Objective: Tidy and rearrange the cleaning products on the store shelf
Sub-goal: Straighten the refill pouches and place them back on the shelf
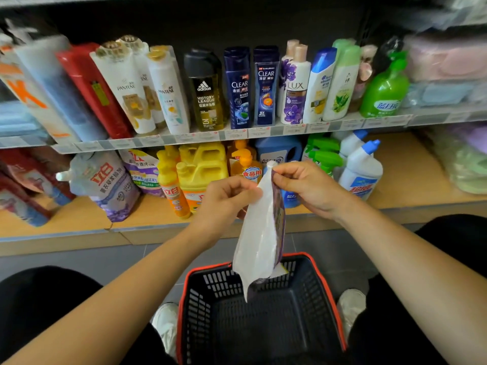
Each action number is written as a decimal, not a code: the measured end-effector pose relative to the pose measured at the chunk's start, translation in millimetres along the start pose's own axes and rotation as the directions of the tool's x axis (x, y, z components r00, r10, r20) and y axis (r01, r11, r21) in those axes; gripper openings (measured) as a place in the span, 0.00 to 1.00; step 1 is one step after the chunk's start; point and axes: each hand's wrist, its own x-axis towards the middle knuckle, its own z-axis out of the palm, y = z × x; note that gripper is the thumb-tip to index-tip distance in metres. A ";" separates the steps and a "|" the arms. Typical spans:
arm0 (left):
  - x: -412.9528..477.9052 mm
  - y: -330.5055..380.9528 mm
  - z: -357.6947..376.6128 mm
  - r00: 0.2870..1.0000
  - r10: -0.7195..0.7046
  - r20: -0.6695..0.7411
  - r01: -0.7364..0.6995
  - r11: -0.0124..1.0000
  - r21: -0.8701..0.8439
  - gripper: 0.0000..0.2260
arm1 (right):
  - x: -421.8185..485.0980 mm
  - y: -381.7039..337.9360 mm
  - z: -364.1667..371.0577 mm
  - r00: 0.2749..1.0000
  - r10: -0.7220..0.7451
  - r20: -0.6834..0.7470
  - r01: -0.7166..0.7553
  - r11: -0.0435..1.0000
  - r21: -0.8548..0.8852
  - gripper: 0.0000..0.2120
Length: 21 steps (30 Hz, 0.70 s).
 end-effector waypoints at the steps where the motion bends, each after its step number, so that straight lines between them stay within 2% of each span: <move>1: -0.8 -0.5 0.7 0.999 0.029 -0.029 -0.028 0.999 0.025 0.04 | -0.6 -0.4 1.4 1.000 -0.013 -0.003 0.013 1.000 -0.007 0.11; 5: -6.8 0.6 3.4 0.995 0.097 -0.026 -0.094 0.991 0.095 0.09 | -3.3 -3.7 4.0 0.997 -0.062 0.040 0.062 0.998 -0.003 0.16; 8: -10.3 -0.2 2.1 0.995 0.093 0.030 -0.096 0.987 0.132 0.04 | -3.4 -4.2 -1.2 0.997 -0.052 0.058 0.051 0.998 0.032 0.16; 9: -12.3 0.1 2.4 0.995 0.086 0.054 -0.093 0.983 0.156 0.06 | -2.9 -4.7 -3.1 0.997 -0.049 0.058 0.046 0.998 0.048 0.16; 15: -22.4 4.2 -5.5 0.980 0.036 0.195 -0.089 0.959 0.269 0.18 | 0.5 -5.5 -8.7 0.999 -0.031 0.026 0.028 0.994 0.107 0.11; 19: -31.9 5.1 -11.2 0.960 0.016 0.278 -0.129 0.912 0.390 0.34 | 3.0 -3.6 -11.9 0.999 -0.003 -0.050 0.008 0.995 0.099 0.09; 21: -37.5 5.2 -11.3 0.941 0.016 0.338 -0.163 0.896 0.412 0.39 | 3.4 -3.1 -12.2 0.997 -0.004 -0.083 0.011 0.996 0.090 0.12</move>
